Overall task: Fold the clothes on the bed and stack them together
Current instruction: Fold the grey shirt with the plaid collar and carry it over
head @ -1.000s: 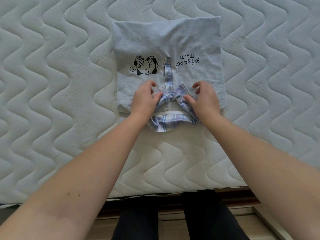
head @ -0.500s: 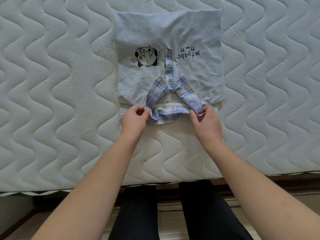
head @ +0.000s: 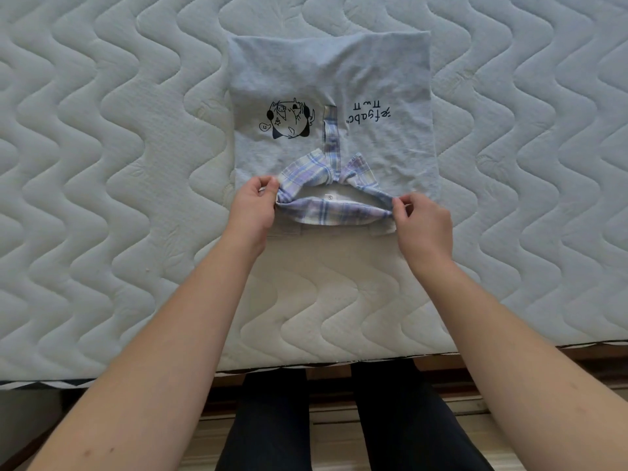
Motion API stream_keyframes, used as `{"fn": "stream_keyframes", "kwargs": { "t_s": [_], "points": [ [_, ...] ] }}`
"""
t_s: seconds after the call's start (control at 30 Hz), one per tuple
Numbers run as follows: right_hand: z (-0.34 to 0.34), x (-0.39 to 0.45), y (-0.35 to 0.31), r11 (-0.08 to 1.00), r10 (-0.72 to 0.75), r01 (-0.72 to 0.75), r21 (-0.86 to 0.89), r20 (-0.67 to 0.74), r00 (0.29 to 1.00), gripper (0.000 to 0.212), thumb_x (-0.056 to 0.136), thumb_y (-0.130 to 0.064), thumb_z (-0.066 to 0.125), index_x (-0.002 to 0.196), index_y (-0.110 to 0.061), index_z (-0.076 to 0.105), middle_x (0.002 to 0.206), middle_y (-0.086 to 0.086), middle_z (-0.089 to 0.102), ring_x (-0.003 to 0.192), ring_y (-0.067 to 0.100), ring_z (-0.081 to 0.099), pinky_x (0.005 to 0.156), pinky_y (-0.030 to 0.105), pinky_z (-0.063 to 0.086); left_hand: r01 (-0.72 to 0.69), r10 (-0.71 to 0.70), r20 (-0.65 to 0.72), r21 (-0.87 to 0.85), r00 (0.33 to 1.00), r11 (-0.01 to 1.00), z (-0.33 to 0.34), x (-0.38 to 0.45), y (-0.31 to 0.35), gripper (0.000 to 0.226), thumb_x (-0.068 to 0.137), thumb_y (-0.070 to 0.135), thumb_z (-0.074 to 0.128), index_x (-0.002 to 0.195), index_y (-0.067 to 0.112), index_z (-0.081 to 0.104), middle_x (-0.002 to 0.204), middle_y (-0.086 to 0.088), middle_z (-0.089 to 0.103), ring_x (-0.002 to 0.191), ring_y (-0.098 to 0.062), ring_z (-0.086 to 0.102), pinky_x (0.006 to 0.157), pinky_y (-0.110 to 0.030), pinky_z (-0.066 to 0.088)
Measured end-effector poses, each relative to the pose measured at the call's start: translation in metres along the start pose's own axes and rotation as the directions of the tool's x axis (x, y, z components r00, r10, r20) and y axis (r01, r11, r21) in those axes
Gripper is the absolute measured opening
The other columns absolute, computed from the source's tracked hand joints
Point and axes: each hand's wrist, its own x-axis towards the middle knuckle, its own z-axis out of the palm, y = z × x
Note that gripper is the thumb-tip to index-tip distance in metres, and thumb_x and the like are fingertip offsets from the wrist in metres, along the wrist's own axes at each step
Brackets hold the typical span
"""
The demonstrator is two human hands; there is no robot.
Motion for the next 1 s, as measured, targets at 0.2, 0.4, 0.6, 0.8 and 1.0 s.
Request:
{"fn": "stream_keyframes", "kwargs": {
  "t_s": [0.2,0.4,0.6,0.8,1.0],
  "points": [
    [0.004,-0.001,0.0,0.969,0.118,-0.135,0.207,0.095,0.989,0.011,0.095,-0.028,0.056,0.089,-0.022,0.064,0.079,0.003,0.072,0.077,0.025,0.07,0.083,0.04,0.054,-0.167,0.279,-0.279,0.366,0.919,0.915,-0.002,-0.016,-0.008,0.023,0.098,0.018,0.052,0.12,0.011,0.052,0.087,0.0,0.054,0.081,-0.016,0.05,0.07,-0.018,0.031],
    [0.013,-0.008,-0.001,0.939,0.185,-0.212,0.271,0.12,0.975,0.023,0.089,-0.039,0.063,0.105,-0.025,0.055,0.074,-0.006,0.068,0.081,0.022,0.069,0.082,0.037,0.053,-0.075,0.216,-0.293,0.426,0.931,0.901,0.002,-0.042,-0.024,0.033,0.096,0.045,0.053,0.097,0.012,0.049,0.077,0.002,0.061,0.072,-0.024,0.062,0.069,-0.035,0.046],
    [0.014,-0.008,-0.01,0.922,0.234,-0.274,0.275,0.169,0.957,0.021,0.086,-0.024,0.061,0.106,-0.019,0.056,0.086,0.007,0.071,0.085,0.028,0.069,0.082,0.045,0.055,0.141,-0.085,-0.159,0.381,0.984,0.914,0.021,-0.037,-0.013,0.048,0.083,0.046,0.069,0.106,0.011,0.046,0.093,-0.013,0.071,0.065,-0.03,0.071,0.067,-0.044,0.06],
    [-0.001,-0.001,-0.027,0.87,0.184,-0.208,0.448,0.097,0.978,0.017,0.087,-0.016,0.058,0.092,-0.032,0.053,0.071,-0.002,0.066,0.073,0.025,0.071,0.076,0.048,0.058,0.008,0.012,-0.117,0.172,0.993,0.985,0.021,-0.023,0.007,0.056,0.087,0.004,0.061,0.136,0.017,0.036,0.104,-0.008,0.07,0.083,-0.025,0.072,0.074,-0.037,0.059],
    [-0.007,0.001,-0.019,0.817,0.094,-0.124,0.563,0.082,0.992,0.019,0.091,-0.02,0.063,0.096,-0.037,0.053,0.084,-0.004,0.073,0.073,0.01,0.072,0.079,0.046,0.058,-0.315,0.312,-0.058,-0.073,0.948,0.946,0.009,-0.027,0.003,0.065,0.093,-0.002,0.059,0.143,0.029,0.033,0.095,0.002,0.073,0.085,-0.007,0.07,0.084,-0.024,0.054]
  ]
}}
